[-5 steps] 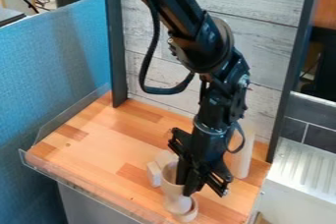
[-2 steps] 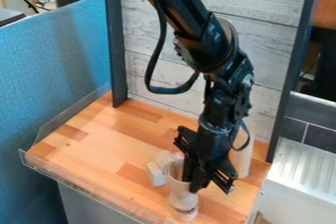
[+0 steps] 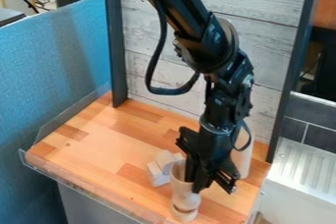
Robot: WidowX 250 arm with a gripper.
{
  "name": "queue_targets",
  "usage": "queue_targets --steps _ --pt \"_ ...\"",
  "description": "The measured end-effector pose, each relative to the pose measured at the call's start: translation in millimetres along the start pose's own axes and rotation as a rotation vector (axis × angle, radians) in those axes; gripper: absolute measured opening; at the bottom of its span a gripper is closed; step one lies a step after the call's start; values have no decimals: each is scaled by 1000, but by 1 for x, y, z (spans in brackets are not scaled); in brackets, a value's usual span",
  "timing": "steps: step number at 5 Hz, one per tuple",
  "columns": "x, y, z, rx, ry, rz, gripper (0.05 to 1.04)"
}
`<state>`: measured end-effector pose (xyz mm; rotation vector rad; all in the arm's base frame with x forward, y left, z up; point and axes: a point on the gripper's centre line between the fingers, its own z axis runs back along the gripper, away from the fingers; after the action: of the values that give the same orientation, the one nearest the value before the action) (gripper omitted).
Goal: Put a cylinder on the ring
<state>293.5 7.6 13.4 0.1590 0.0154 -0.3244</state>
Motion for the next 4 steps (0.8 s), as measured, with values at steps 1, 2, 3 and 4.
queue_targets --steps 1,2,3,4 --pt "0 -1 -2 -2 -3 9 104" --pt "-2 -2 -5 -2 -1 9 104" --pt "-4 -2 -7 3 -4 7 104" --pt "-3 -2 -7 4 -10 5 104"
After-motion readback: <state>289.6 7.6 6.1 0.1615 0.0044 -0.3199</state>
